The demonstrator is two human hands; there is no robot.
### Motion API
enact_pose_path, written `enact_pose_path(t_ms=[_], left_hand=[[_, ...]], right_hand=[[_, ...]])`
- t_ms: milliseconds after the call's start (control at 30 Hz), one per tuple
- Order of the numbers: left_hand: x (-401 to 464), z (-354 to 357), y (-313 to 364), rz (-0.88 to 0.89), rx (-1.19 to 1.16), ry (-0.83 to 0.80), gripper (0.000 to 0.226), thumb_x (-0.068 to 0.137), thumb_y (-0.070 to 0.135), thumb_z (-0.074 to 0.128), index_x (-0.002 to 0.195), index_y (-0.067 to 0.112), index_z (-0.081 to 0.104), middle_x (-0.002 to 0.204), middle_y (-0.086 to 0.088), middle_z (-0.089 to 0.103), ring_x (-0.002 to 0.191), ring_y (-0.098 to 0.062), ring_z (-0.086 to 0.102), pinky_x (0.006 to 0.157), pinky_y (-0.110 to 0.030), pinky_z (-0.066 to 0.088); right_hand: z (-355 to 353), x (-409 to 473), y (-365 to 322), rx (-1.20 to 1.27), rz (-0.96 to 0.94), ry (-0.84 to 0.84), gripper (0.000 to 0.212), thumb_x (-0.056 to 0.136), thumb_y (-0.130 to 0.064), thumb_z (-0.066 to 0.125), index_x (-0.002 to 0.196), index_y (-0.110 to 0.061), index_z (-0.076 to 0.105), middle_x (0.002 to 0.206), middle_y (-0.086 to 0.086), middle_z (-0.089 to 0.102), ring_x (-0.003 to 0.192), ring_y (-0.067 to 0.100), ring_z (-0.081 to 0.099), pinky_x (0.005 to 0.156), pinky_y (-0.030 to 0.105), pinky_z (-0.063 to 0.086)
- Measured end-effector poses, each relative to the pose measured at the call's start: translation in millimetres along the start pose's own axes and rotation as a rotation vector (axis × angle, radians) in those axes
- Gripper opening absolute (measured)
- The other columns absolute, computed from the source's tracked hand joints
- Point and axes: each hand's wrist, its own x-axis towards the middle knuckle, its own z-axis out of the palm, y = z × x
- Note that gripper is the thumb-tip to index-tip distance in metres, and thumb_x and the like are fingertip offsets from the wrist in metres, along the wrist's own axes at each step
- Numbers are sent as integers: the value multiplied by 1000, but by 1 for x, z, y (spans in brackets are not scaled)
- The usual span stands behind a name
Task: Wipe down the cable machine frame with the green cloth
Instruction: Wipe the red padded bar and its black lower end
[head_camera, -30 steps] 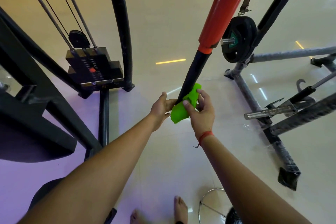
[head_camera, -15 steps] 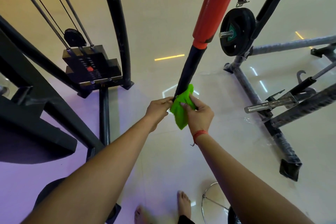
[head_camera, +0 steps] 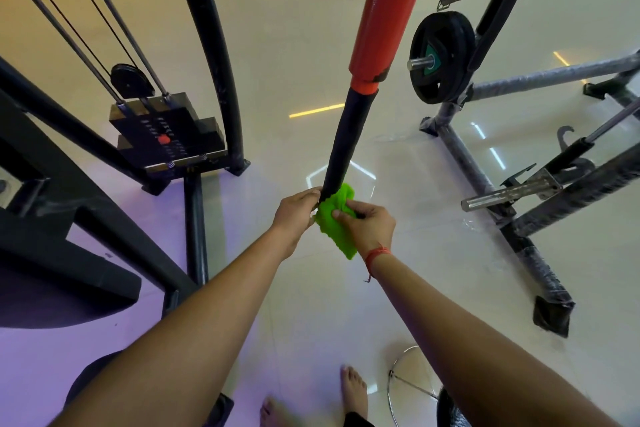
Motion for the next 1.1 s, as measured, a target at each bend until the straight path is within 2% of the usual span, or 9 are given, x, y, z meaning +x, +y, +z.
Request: enact_pose_path(t_ms=[133, 233, 367, 533, 633, 767, 867, 967, 1100], left_hand=[[-4, 2, 2, -15, -23, -23, 25, 95, 34, 57, 111, 35, 76, 122, 11, 71, 118, -4, 61, 91, -30, 47], [-6, 7, 6, -35, -48, 8, 25, 88, 39, 59, 105, 32, 76, 120, 7, 72, 115, -8, 63, 95, -32, 49], [-6, 4, 11, -87, -19, 30, 49, 77, 50, 54, 116, 26, 72, 122, 6, 70, 119, -9, 60, 92, -32, 43], [-6, 1, 10, -118, -51, -26, 69, 81, 50, 48, 141, 18, 56, 129, 8, 66, 124, -9, 56, 109, -37, 34], [-8, 5, 11, -120, -75, 7, 44, 102, 45, 37, 126, 19, 63, 132, 4, 65, 127, -11, 55, 106, -36, 35], [-14, 7, 18, -117, -73, 49, 40, 107, 43, 33, 104, 20, 67, 124, 1, 66, 119, -13, 55, 105, -37, 33], [-25, 7, 26, -98, -26, 84, 35, 104, 40, 40, 95, 19, 66, 111, 0, 68, 102, -15, 58, 87, -32, 41], [-43, 8, 39, -44, -23, 128, 24, 100, 27, 50, 88, 16, 67, 92, -1, 70, 84, -17, 63, 67, -26, 44], [-74, -1, 66, 61, 99, 165, 18, 83, 28, 63, 66, 21, 64, 71, 6, 62, 75, -17, 56, 67, -27, 44]], right_hand=[[-3, 2, -22, 237, -152, 126, 35, 77, -14, 87, 111, -21, 78, 97, -14, 75, 92, 0, 71, 84, 14, 55], [1, 3, -13, 186, -122, 91, 37, 78, -16, 87, 114, -19, 77, 105, -5, 77, 94, 2, 71, 82, 10, 52], [-6, 14, -9, -82, 7, -46, 39, 77, -16, 87, 115, -13, 76, 113, 3, 75, 103, 9, 69, 85, 7, 45], [-12, 5, -38, 213, -227, 88, 33, 80, -12, 84, 108, -28, 78, 89, -17, 75, 82, -8, 69, 77, 7, 51], [-6, 0, -18, 131, -165, 48, 33, 81, -14, 83, 112, -25, 77, 102, -6, 77, 93, 2, 71, 84, 11, 53], [-16, 11, -1, -371, -20, -213, 38, 79, -8, 82, 115, -16, 77, 111, 4, 75, 93, 11, 65, 90, 8, 43], [-28, 8, -8, -354, -38, -248, 35, 80, -8, 79, 114, -20, 77, 105, -2, 73, 91, 7, 62, 84, 4, 44], [-39, -2, -24, -283, -30, -242, 34, 77, -18, 84, 110, -26, 78, 105, -3, 75, 96, 9, 67, 97, 19, 50], [-54, -22, -60, -216, -66, -316, 32, 75, -13, 83, 102, -31, 80, 96, -7, 78, 94, 10, 71, 97, 35, 57]])
